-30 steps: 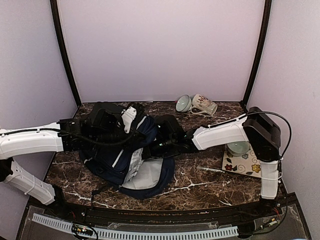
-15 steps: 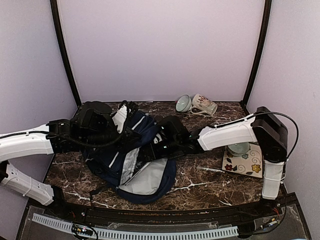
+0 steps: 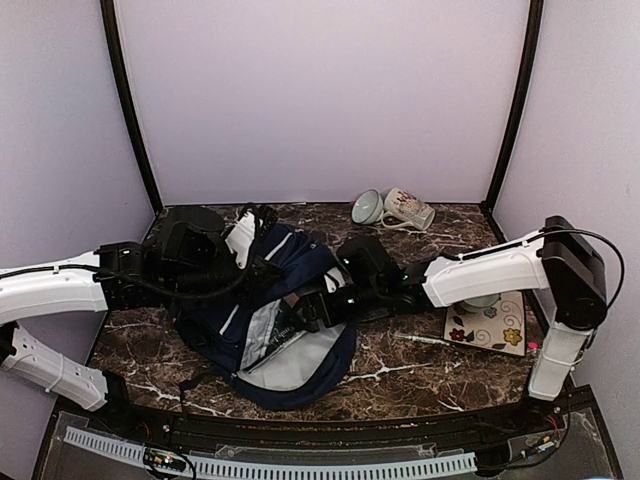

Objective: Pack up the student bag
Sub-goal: Place the book in the largest pocket of the bag, then adjust the book in the largest pocket of the bag.

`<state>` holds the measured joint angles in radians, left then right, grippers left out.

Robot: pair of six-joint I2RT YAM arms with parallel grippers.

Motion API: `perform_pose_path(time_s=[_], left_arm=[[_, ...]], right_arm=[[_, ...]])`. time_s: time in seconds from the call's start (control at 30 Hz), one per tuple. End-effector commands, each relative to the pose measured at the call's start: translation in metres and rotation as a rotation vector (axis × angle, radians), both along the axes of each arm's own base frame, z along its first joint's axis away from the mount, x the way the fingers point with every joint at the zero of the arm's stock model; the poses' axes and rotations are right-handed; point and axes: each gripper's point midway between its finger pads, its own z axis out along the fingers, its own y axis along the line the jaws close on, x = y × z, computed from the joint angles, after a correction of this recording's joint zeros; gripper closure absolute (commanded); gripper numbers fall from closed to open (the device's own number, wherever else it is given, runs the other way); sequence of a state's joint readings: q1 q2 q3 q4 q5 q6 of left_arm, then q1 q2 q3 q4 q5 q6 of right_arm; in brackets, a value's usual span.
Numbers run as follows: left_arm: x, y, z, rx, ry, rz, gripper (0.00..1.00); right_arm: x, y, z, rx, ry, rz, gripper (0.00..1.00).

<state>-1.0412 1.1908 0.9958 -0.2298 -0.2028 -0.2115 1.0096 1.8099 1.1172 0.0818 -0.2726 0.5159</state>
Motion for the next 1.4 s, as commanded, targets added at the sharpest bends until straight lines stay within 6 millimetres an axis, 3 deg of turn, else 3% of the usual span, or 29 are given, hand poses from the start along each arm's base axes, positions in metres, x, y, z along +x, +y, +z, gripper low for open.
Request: perform_pose_path(time_s=[0.0,0.13,0.4,0.47,0.9,1.13,1.37], left_arm=[[0.013,-0.002,0.042,-0.118,-0.098,0.06,1.0],[0.016,-0.008,0.04,-0.118,-0.088,0.058,1.0],[0.018,-0.013,0.046,-0.134,-0.091,0.055,1.0],[0.019,-0.014,0.047,-0.132,-0.091,0.056,1.0],[0.016,-0.014,0.059,-0.182,-0.102,0.05,1.0],[0.012,-0.014,0.058,-0.196,-0.089,0.034,1.0],[0.009,-0.019,0.051,-0.203,-0.069,0.01,1.0]], right_arm=[[-0.003,-0.013,0.022,0.017,-0.076,-0.022,0.13],[-0.016,-0.023,0.025,0.023,-0.088,-0.03,0.19],[-0.061,-0.014,0.012,-0.025,-0.122,0.067,0.48],[-0.065,-0.012,0.005,-0.043,-0.125,0.082,0.5],[-0.058,0.004,-0.035,-0.103,-0.124,0.091,0.58],[-0.041,0.022,-0.027,-0.063,-0.189,0.059,0.58],[-0.014,0.035,0.011,0.038,-0.309,-0.047,0.6]])
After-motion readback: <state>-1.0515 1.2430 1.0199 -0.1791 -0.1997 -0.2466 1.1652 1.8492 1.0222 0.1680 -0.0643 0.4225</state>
